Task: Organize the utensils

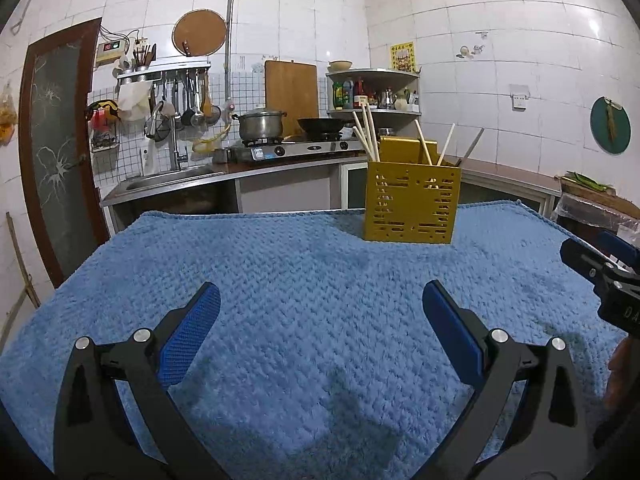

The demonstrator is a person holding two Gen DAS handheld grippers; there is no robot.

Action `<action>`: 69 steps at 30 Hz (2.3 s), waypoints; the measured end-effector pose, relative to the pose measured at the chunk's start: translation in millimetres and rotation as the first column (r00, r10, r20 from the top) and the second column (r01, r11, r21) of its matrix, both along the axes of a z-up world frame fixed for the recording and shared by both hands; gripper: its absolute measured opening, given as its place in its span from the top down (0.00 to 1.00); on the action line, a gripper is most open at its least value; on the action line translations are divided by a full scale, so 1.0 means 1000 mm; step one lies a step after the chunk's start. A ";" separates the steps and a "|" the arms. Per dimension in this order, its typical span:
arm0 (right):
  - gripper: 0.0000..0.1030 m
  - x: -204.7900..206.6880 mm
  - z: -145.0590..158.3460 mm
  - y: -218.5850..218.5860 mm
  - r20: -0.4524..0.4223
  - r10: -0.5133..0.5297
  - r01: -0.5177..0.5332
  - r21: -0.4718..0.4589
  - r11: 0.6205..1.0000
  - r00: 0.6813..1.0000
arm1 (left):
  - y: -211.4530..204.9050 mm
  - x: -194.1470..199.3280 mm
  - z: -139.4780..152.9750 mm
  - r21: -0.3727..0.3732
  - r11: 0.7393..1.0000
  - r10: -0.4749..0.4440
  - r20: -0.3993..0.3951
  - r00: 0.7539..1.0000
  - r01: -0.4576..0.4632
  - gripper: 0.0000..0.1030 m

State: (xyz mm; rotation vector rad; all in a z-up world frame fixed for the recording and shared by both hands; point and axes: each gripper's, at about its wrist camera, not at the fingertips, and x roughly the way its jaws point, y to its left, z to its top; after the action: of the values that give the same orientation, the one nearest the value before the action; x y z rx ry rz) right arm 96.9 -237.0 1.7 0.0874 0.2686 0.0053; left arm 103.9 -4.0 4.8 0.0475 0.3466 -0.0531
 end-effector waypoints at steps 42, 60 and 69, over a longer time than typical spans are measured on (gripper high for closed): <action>0.04 -0.003 0.001 -0.001 0.008 -0.026 0.026 -0.003 1.000 1.000 | -0.005 0.000 -0.002 0.031 1.000 -0.004 0.008 1.000 0.004 0.05; 0.04 -0.003 0.001 -0.001 0.008 -0.026 0.026 -0.003 1.000 1.000 | -0.005 0.001 -0.002 0.030 1.000 -0.003 0.004 1.000 0.003 0.05; 0.04 -0.003 0.000 -0.001 0.008 -0.025 0.025 -0.003 1.000 1.000 | -0.004 0.001 -0.002 0.031 1.000 -0.003 0.005 1.000 0.003 0.05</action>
State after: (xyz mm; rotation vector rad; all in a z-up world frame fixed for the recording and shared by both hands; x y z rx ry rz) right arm 94.2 -238.4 2.1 0.0871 0.2597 -0.0193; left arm 105.2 -8.5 3.0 0.0789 0.3427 -0.0509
